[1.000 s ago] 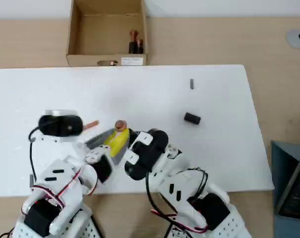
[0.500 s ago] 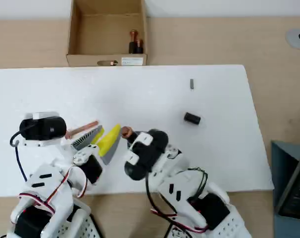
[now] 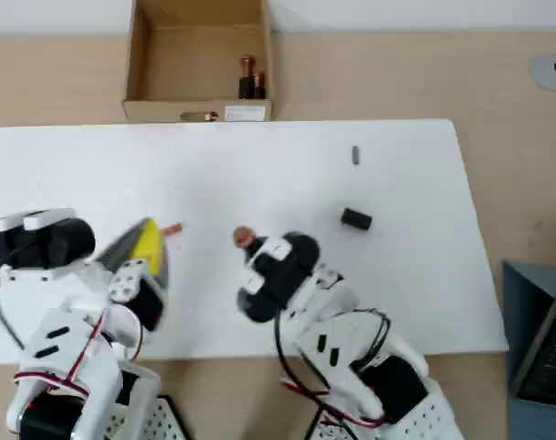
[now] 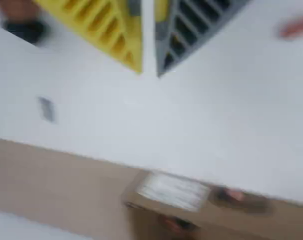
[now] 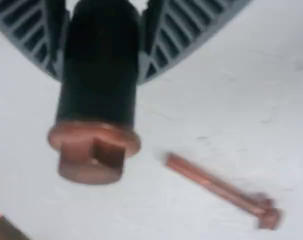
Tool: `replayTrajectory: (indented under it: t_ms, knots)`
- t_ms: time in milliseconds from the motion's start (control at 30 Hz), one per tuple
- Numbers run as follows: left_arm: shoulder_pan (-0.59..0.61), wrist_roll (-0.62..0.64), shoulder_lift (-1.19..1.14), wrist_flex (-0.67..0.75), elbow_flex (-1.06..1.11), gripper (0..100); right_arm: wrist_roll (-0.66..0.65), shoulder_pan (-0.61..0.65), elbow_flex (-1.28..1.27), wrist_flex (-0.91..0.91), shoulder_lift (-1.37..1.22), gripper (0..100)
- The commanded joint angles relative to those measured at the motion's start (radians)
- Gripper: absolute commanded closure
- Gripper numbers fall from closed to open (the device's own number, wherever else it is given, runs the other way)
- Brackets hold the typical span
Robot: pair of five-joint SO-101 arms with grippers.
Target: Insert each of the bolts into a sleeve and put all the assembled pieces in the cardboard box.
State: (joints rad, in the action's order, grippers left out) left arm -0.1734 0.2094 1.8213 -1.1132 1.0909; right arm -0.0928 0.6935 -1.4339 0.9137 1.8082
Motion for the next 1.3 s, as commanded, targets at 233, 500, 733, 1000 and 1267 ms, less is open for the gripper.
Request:
replayTrajectory:
  t_ms: [233,500,733,1000,1267]
  knots:
    - [0.356,-0.190,0.002,-0.005,0.230,100,0.041,-0.349,0.188,0.023,0.044,98.9]
    - [0.361,-0.195,0.002,0.003,0.427,100,0.092,-0.390,0.602,0.043,-0.489,98.9]
    - [0.364,-0.196,0.002,0.003,0.519,100,0.092,-0.390,0.908,-0.069,-0.949,98.9]
    - [0.368,-0.196,0.002,0.003,0.539,100,0.084,-0.387,1.188,-0.273,-1.376,98.9]
    - [0.370,-0.189,0.002,0.003,0.539,100,0.072,-0.378,1.569,-0.431,-1.827,98.8]
